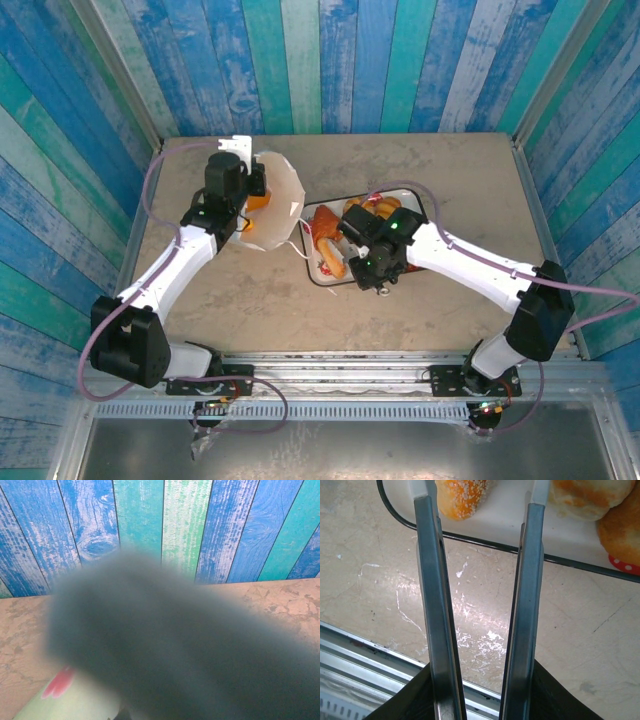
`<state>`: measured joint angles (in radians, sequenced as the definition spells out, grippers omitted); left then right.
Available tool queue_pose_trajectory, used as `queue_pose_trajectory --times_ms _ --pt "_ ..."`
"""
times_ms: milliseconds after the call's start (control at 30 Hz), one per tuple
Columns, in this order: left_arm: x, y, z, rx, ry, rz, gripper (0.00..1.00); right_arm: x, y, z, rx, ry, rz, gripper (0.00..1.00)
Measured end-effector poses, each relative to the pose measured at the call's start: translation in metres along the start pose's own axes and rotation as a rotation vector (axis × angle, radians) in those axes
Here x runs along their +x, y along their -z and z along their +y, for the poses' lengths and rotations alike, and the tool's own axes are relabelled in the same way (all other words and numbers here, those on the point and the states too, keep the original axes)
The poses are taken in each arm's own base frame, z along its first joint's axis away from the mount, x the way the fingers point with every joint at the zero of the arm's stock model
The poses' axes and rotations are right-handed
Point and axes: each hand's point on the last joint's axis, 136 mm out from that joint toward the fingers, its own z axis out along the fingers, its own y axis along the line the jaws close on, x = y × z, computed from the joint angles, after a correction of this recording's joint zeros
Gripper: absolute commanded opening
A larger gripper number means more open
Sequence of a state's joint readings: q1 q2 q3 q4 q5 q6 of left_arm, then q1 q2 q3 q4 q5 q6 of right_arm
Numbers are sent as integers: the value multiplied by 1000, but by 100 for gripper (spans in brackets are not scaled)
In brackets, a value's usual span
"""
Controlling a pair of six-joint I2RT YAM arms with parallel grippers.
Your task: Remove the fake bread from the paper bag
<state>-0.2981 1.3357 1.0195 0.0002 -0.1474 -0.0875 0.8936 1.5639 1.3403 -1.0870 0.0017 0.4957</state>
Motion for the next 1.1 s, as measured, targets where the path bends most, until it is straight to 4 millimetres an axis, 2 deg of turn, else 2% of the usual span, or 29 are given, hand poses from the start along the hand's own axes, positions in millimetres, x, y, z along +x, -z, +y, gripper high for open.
queue_pose_trajectory --times_ms 667,800,900,1100 --pt "0 0 -2 11 15 1 0 2 -3 10 -163 18 66 45" --pt "0 0 -2 11 15 1 0 3 -8 11 -165 31 86 41" --pt "0 0 -2 11 15 1 0 4 -11 11 -162 37 99 33" --pt "0 0 -2 10 14 1 0 2 -5 11 -164 31 90 31"
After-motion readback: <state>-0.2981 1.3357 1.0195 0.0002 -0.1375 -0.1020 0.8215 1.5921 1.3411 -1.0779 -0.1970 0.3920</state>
